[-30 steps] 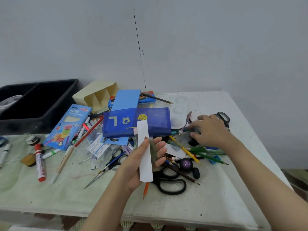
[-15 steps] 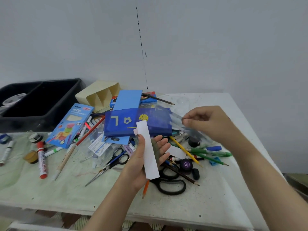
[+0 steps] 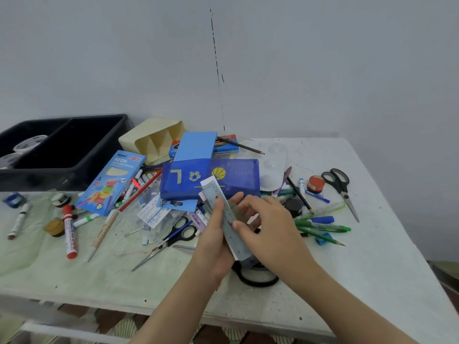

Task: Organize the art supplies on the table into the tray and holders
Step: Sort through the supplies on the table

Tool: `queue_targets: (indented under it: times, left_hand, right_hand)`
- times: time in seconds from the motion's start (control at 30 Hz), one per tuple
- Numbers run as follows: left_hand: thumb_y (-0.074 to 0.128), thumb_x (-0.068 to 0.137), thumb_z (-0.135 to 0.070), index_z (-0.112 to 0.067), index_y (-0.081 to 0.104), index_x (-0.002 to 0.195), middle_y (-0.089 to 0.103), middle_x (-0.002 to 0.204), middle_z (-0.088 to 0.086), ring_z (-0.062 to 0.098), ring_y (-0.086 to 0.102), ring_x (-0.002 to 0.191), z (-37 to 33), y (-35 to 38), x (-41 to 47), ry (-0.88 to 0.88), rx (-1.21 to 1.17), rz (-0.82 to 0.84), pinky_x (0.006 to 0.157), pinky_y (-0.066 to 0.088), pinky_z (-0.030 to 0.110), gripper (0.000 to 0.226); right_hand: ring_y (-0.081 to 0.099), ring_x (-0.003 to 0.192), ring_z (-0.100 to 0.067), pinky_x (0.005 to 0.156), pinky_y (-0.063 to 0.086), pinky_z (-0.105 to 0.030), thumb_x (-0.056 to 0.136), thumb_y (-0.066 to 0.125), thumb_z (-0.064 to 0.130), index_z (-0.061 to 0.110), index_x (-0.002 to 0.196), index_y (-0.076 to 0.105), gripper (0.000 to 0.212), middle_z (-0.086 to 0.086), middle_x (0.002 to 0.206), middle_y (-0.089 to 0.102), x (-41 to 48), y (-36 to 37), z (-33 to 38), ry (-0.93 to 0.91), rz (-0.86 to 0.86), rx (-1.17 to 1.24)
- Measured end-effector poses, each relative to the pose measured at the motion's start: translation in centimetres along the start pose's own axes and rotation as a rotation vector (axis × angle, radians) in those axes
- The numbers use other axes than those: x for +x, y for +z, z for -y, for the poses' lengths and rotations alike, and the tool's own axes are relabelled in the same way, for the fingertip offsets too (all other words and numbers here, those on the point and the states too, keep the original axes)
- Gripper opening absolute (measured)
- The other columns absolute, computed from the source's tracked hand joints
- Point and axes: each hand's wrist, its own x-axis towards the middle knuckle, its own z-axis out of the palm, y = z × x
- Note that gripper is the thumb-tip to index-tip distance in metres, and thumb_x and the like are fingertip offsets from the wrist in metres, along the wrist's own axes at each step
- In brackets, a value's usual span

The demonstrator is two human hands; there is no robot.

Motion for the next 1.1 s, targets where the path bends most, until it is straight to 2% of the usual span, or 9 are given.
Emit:
queue_targets:
  times: [0.13, 0.27, 0.4, 0.53, 0.63, 0.7, 0.8, 0.93, 1.1]
  left_hand:
    - [0.033, 0.091, -0.047, -0.019, 0.059, 0.117, 0.072, 0.098, 0.007, 0.02, 0.071, 0.086, -0.2, 0.1, -0.2, 0.06, 0.073, 0.034, 0.063, 0.057, 0.032, 0.046]
    - [0.032, 0.086, -0.052, -0.021, 0.057, 0.122, 0.071, 0.107, 0.008, 0.023, 0.069, 0.095, -0.3, 0.4, -0.2, 0.067, 0.143, 0.103, 0.069, 0.058, 0.035, 0.053]
    - [0.037, 0.08, -0.056, -0.019, 0.054, 0.128, 0.062, 0.125, 0.008, 0.023, 0.063, 0.11, -1.0, 0.1, 0.2, 0.063, 0.227, 0.102, 0.078, 0.056, 0.035, 0.063]
    - [0.038, 0.084, -0.053, -0.017, 0.058, 0.118, 0.067, 0.115, 0.007, 0.02, 0.068, 0.098, -2.7, -0.2, 0.3, 0.136, 0.358, 0.072, 0.075, 0.056, 0.037, 0.054]
    - [0.045, 0.097, -0.023, -0.018, 0.059, 0.109, 0.07, 0.096, 0.006, 0.013, 0.069, 0.076, -4.5, -1.2, 0.7, 0.424, 0.668, -0.119, 0.062, 0.056, 0.027, 0.019]
    - [0.05, 0.095, -0.009, -0.025, 0.06, 0.101, 0.067, 0.089, -0.001, 0.005, 0.064, 0.066, -5.9, -2.8, 1.1, 0.695, 0.96, -0.213, 0.059, 0.052, 0.02, 0.02]
    - [0.063, 0.085, -0.005, -0.028, 0.068, 0.086, 0.063, 0.102, -0.005, 0.005, 0.055, 0.092, -8.4, -6.0, 2.0, 1.035, 1.653, -0.158, 0.083, 0.041, 0.014, 0.023]
    - [0.072, 0.069, 0.002, -0.021, 0.075, 0.086, 0.058, 0.127, 0.015, 0.039, 0.05, 0.118, -11.2, -8.9, 3.9, 1.049, 2.122, 0.03, 0.099, 0.035, 0.051, 0.029]
    - [0.075, 0.061, 0.015, -0.01, 0.074, 0.096, 0.069, 0.108, 0.014, 0.034, 0.067, 0.094, -12.9, -8.3, 4.6, 1.062, 2.128, 0.166, 0.081, 0.051, 0.051, 0.043]
  right_hand:
    - [0.055, 0.079, -0.001, 0.072, 0.049, -0.021, 0.081, 0.067, 0.021, 0.035, 0.12, 0.054, 0.043, 0.014, 0.095, 0.057, -0.5, 0.0, 0.1, 0.011, 0.063, 0.201]
    - [0.061, 0.081, -0.001, 0.072, 0.051, -0.017, 0.083, 0.067, 0.01, 0.039, 0.119, 0.057, 0.048, 0.016, 0.094, 0.062, -0.6, -0.2, 0.4, 0.037, 0.117, 0.473]
    - [0.065, 0.088, -0.009, 0.076, 0.051, -0.021, 0.082, 0.067, 0.004, 0.033, 0.114, 0.066, 0.043, 0.001, 0.108, 0.066, -0.4, -0.2, 0.3, 0.116, 0.142, 0.719]
    - [0.066, 0.082, -0.015, 0.071, 0.054, -0.024, 0.084, 0.064, -0.001, 0.029, 0.11, 0.068, 0.039, -0.001, 0.108, 0.069, -0.6, -0.4, 0.3, 0.235, 0.146, 0.869]
    - [0.068, 0.086, -0.016, 0.071, 0.056, -0.026, 0.084, 0.065, 0.0, 0.029, 0.108, 0.069, 0.038, 0.003, 0.107, 0.069, -0.7, -0.7, 0.0, 0.295, 0.11, 0.91]
    - [0.068, 0.087, -0.014, 0.069, 0.054, -0.023, 0.083, 0.066, 0.0, 0.028, 0.108, 0.069, 0.037, 0.0, 0.11, 0.068, -0.8, -0.9, -0.2, 0.328, 0.073, 0.911]
    - [0.068, 0.084, -0.015, 0.064, 0.053, -0.022, 0.083, 0.066, 0.0, 0.027, 0.106, 0.07, 0.036, -0.007, 0.109, 0.067, -1.0, -1.0, -0.5, 0.374, 0.059, 0.934]
    - [0.067, 0.082, -0.016, 0.064, 0.053, -0.024, 0.071, 0.074, 0.008, 0.025, 0.104, 0.071, 0.037, -0.008, 0.105, 0.069, -1.4, -1.2, -0.7, 0.389, 0.119, 0.931]
    - [0.065, 0.074, -0.016, 0.061, 0.051, -0.021, 0.064, 0.068, 0.011, 0.022, 0.099, 0.073, 0.036, -0.004, 0.089, 0.07, -1.9, -0.7, -0.5, 0.374, 0.207, 0.972]
